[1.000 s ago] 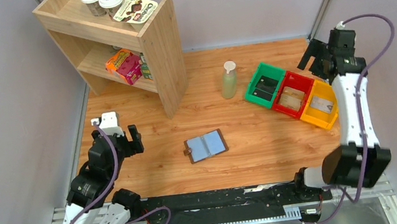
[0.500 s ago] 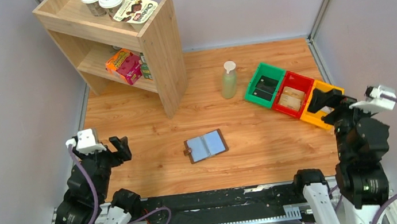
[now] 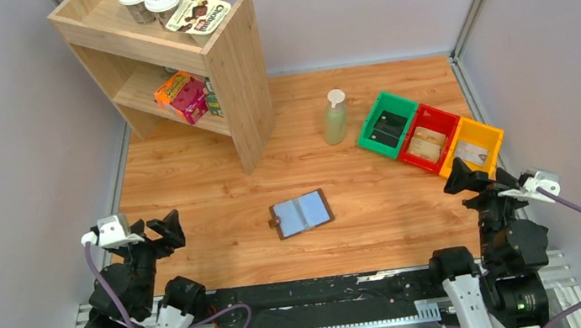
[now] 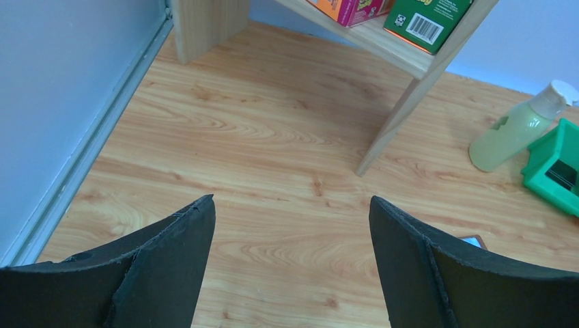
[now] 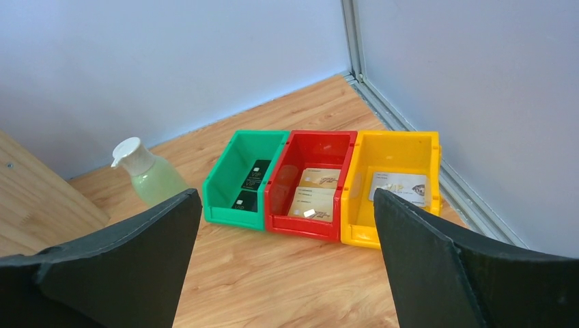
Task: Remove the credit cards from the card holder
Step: Reset both arms
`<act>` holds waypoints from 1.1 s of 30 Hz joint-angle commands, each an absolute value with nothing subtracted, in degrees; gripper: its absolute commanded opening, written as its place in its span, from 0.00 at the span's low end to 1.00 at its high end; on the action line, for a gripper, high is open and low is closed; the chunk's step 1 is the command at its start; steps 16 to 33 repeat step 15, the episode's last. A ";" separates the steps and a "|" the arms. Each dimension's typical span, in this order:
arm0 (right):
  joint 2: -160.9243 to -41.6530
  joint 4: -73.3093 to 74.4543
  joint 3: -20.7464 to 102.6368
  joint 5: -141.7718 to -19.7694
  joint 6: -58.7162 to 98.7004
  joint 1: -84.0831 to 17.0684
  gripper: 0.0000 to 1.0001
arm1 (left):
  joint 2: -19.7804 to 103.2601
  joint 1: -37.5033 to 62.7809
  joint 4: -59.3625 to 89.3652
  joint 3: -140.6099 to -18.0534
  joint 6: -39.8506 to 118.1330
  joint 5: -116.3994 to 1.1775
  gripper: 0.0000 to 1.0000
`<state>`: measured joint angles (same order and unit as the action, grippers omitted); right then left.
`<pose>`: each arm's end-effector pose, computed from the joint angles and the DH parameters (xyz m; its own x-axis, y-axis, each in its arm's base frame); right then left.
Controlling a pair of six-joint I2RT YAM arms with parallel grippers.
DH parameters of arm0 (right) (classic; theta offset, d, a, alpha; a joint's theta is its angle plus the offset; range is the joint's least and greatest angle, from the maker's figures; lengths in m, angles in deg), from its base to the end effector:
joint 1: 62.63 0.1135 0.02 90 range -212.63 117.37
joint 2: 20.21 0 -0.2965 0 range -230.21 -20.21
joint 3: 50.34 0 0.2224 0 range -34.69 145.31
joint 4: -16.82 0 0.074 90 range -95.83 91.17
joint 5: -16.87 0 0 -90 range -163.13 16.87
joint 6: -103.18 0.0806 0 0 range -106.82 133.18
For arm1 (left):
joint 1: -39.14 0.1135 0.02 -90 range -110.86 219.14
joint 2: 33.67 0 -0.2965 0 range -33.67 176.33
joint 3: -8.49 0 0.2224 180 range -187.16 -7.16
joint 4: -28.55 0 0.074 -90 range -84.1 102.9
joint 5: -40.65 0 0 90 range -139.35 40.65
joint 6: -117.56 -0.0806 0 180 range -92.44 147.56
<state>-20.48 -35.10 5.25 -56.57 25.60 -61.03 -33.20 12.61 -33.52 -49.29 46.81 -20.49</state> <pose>0.0017 -0.0229 0.3068 0.1133 0.2094 -0.9712 0.2389 0.9431 0.2312 0.0064 0.0403 0.2911 -0.0572 -0.2942 -0.9540 -0.0615 0.9548 -0.2907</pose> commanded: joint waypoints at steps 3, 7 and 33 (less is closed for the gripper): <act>-16.52 -31.44 4.51 -53.01 24.52 -58.16 1.00 | -34.81 12.95 -33.16 -49.26 47.69 -18.59 0.89; -16.52 -32.05 4.60 -51.51 24.78 -57.10 1.00 | -35.16 12.95 -33.68 -49.53 48.13 -18.06 0.89; -16.60 -31.79 4.77 -51.85 25.13 -56.66 1.00 | -35.16 12.86 -34.38 -49.97 48.92 -16.84 0.89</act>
